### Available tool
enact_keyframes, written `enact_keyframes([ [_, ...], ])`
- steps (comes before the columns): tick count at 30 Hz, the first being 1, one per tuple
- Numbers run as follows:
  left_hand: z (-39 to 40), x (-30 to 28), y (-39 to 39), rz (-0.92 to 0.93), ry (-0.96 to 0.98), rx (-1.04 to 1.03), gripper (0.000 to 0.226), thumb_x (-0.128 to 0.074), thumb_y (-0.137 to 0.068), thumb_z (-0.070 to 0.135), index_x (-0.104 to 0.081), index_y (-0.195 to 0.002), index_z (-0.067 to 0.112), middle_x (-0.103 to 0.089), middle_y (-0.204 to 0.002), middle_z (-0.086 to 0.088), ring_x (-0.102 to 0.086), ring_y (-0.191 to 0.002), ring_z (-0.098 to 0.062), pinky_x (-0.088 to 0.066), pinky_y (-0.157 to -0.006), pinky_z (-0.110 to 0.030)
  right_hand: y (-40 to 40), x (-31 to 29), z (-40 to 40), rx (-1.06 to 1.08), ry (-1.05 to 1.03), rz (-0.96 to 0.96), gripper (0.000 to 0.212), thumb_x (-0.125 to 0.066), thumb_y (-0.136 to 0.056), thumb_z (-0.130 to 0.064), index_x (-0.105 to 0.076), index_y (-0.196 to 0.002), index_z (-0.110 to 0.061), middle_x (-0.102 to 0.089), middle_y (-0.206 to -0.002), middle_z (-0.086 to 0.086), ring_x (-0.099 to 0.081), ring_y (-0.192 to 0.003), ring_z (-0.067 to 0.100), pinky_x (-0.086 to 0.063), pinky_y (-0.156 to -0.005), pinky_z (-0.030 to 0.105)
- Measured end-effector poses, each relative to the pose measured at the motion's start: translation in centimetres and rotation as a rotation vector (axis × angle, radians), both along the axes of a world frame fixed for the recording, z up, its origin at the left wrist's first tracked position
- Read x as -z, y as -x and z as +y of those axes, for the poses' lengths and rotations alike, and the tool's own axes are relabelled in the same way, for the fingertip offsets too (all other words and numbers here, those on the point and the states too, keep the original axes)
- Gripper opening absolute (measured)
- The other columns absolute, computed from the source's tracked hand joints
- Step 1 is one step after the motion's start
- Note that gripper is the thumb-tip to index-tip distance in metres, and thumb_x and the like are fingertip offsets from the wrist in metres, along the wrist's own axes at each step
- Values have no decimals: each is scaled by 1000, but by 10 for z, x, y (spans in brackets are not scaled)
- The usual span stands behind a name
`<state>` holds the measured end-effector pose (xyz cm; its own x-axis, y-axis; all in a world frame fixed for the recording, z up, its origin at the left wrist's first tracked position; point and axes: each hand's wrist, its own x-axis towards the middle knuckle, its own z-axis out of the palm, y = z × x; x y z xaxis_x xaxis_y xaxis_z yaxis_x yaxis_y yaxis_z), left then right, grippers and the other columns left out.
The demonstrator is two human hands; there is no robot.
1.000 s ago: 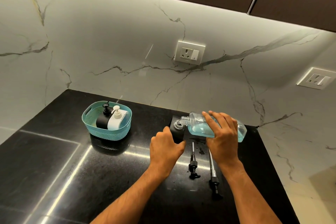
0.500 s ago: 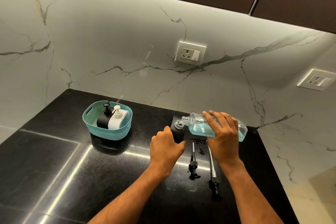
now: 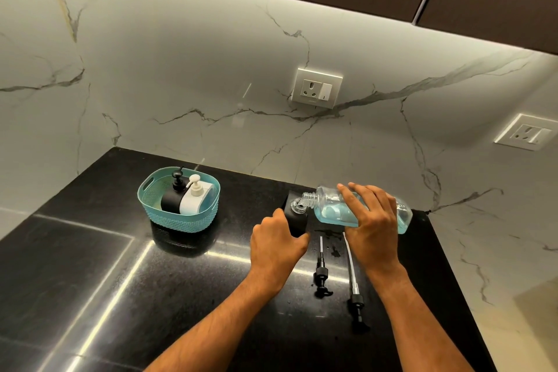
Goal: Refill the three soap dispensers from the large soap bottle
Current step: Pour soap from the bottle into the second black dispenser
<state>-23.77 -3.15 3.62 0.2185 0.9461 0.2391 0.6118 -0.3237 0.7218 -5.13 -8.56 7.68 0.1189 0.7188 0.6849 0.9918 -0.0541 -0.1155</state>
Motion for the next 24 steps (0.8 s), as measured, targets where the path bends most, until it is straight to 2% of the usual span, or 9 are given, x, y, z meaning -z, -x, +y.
enact_keyframes([
  [8,2,0,0,-1,1,-3,50,-80,-85,44,-63,-121,14,-75,-108,-3,-75,-95,-17,-62,-76,-24,1,-1,3,-3,-5,-9,79,-94,-62,-2,-66,-135,-10,-69,-128,15,-62,-119,38,-50,-99,51],
  [16,5,0,0,12,3,-15,47,-79,-84,46,-63,-116,16,-75,-102,0,-75,-92,-16,-62,-74,-23,-2,2,6,0,1,-10,78,-93,-64,-2,-66,-136,-12,-68,-129,13,-60,-120,36,-46,-101,45],
  [24,6,1,0,12,-3,-13,44,-79,-83,45,-63,-113,16,-75,-99,1,-74,-88,-14,-59,-70,-19,-2,3,8,-6,-4,-11,80,-93,-61,-1,-66,-136,-11,-68,-128,15,-61,-119,37,-50,-99,50],
])
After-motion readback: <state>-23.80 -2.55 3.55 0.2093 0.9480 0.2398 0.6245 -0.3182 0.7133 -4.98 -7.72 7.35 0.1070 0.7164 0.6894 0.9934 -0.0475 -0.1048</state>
